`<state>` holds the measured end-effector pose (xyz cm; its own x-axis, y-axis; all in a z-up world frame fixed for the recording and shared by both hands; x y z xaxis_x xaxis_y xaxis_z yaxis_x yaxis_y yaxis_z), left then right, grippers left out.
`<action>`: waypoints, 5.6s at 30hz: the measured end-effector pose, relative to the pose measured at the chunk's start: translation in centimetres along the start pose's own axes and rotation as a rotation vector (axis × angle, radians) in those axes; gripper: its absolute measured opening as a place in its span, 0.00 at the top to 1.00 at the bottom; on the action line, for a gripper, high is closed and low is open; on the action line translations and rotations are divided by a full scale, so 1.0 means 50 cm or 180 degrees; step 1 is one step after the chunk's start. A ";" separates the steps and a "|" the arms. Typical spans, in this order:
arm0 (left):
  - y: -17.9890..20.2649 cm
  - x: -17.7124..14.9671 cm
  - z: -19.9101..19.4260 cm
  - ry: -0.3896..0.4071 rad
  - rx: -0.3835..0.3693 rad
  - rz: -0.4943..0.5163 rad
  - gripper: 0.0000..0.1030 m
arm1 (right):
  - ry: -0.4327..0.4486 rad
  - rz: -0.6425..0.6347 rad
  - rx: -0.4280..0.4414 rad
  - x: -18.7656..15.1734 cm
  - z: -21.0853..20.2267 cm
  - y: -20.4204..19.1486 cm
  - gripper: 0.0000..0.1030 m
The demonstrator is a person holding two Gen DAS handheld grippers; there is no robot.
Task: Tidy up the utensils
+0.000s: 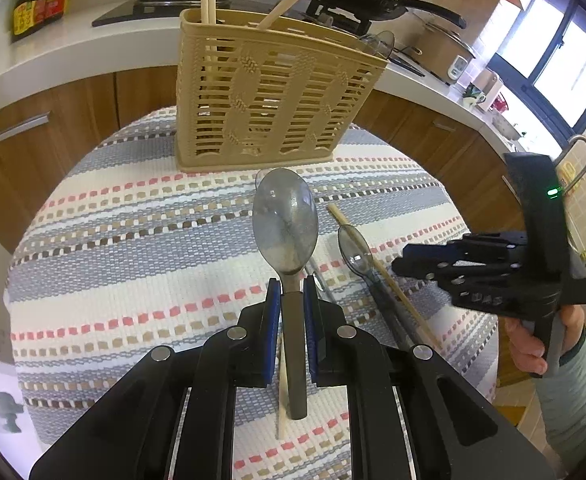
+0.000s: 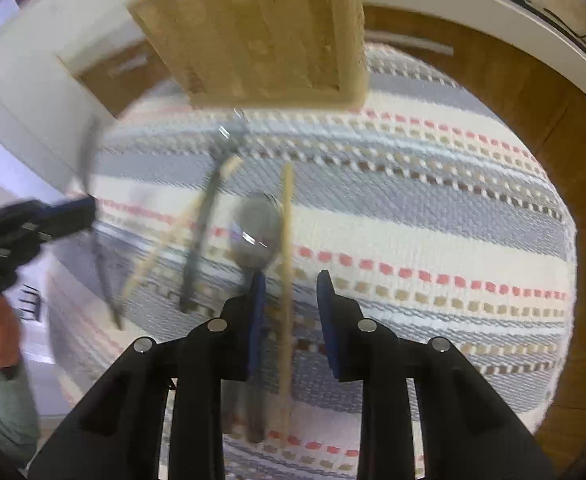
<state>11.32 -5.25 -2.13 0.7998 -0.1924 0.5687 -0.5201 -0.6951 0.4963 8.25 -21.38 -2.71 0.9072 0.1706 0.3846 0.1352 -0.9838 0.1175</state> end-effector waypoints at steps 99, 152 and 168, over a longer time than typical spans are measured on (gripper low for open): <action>-0.019 0.037 -0.070 0.0189 0.0171 0.0338 0.46 | 0.0557 0.0432 -0.0061 0.048 -0.082 -0.016 0.55; -0.106 0.039 0.039 -0.0721 0.0888 0.0047 0.77 | -0.0085 0.0289 -0.0228 -0.034 0.009 0.001 0.90; -0.134 0.144 0.110 -0.0529 0.0797 0.0017 0.88 | -0.0065 0.0324 -0.0181 -0.017 0.013 0.033 0.90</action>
<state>22.20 -5.80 -4.96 0.8461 -0.2930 0.4453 -0.4509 -0.8390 0.3047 7.96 -23.19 -3.44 0.9230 0.0682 0.3786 0.0196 -0.9912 0.1308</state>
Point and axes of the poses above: each gripper's, at about its wrist camera, not at the fingertips, and z roughly the way its jaws point, y to its right, x to its top, the point moved 2 cm from there along z, roughly the way its jaws point, and after that the axes turned 15 degrees about -x, right-handed, at the moved point
